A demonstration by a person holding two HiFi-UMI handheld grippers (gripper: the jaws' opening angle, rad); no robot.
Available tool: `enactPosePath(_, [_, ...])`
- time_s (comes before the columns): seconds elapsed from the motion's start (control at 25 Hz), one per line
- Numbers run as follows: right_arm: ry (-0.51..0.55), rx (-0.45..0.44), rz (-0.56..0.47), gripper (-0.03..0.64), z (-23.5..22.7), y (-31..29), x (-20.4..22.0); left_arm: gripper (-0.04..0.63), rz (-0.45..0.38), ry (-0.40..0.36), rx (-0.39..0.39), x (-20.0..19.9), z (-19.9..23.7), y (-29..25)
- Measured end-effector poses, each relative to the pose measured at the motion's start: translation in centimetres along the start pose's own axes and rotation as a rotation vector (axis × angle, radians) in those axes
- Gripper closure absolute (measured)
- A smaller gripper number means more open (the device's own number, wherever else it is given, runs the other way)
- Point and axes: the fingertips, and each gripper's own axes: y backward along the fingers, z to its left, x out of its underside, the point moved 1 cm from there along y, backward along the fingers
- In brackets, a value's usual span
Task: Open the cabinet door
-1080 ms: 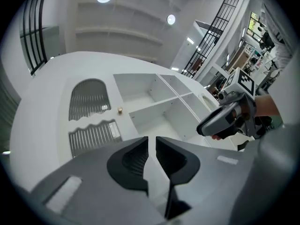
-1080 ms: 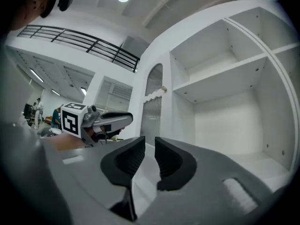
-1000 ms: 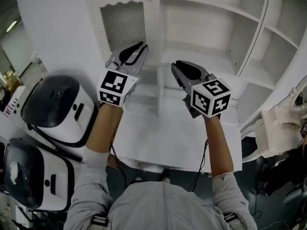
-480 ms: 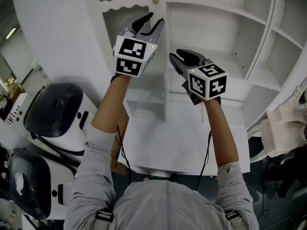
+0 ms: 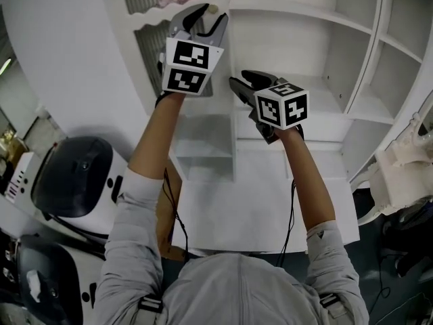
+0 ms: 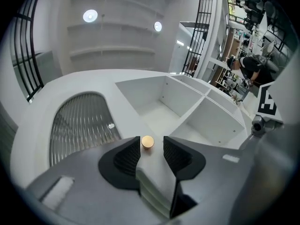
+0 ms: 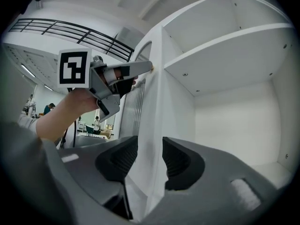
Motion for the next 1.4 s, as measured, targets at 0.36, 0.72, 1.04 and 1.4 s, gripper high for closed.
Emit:
enactPosePath(0.36, [0.004, 0.007, 0.005, 0.449, -0.2, -1.4, 0.1, 0.503, -0.021, -0.009, -0.024, 0.6, 0.6, -0.7])
enactPosePath(0.72, [-0.006, 0.005, 0.0, 0.449, -0.1, -2.1, 0.2, 0.503, -0.087, 0.055, -0.026, 0.1, 0.7, -0.2])
enactPosePath(1.04, [-0.003, -0.06, -0.017, 0.452, 1.3, -2.4, -0.2, 0.503, -0.13, 0.062, -0.006, -1.0, 0.6, 1.3])
enactPosePath(1.4, [-0.028, -0.083, -0.004, 0.492, 2.8, -1.6, -0.1, 0.505, -0.126, 0.068, -0.033, -1.7, 0.7, 2.6])
